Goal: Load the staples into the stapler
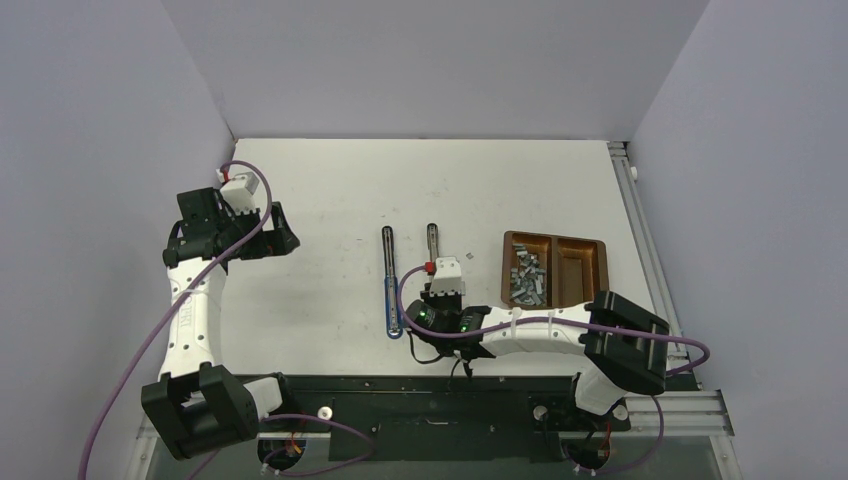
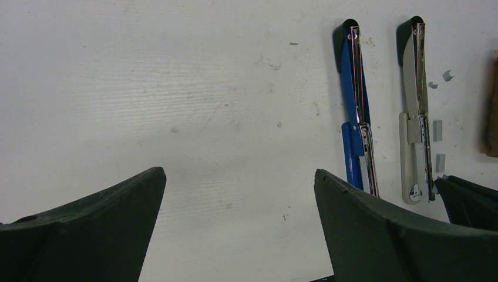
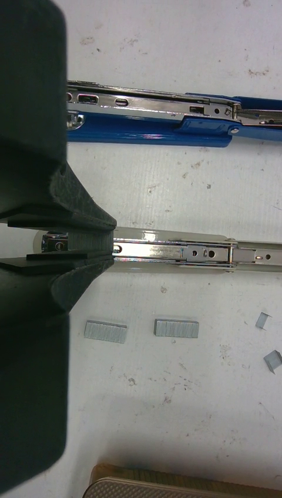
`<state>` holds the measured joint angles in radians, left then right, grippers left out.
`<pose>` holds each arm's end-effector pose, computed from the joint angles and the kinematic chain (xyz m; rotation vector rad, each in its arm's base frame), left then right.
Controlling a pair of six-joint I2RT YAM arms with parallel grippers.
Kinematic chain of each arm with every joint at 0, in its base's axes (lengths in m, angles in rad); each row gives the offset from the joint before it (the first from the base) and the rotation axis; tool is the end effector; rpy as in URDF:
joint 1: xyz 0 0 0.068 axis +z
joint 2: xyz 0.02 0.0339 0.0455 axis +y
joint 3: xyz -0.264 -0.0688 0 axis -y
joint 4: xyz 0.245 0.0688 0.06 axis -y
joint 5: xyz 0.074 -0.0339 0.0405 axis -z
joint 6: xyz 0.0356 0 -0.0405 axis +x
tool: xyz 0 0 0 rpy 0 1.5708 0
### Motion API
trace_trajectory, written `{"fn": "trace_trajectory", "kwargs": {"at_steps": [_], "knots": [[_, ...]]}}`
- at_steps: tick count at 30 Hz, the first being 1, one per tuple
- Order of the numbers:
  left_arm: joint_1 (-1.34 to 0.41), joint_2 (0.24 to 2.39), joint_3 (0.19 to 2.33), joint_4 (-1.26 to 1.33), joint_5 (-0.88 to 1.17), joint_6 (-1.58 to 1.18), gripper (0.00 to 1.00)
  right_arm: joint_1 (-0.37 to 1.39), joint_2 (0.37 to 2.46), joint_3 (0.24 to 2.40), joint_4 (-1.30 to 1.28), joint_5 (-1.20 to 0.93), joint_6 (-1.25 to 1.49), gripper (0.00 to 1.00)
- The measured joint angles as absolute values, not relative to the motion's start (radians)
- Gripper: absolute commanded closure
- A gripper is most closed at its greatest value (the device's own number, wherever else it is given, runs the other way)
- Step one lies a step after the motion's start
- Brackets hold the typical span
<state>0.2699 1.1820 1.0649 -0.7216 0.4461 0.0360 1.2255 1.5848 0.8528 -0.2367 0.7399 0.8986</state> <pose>0.2366 0.0495 0.3098 -0.0706 2.3369 -0.3861 0.1251 0.2768 0.1757 -0.0973 2.2292 0.1823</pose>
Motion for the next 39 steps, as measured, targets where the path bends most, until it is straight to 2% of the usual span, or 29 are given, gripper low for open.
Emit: {"fn": "trace_trajectory", "kwargs": {"at_steps": [39], "knots": [[0.27, 1.182, 1.065, -0.722, 0.446, 0.033, 0.04, 1.222, 1.586, 0.833, -0.233, 0.732, 0.905, 0.91]]}}
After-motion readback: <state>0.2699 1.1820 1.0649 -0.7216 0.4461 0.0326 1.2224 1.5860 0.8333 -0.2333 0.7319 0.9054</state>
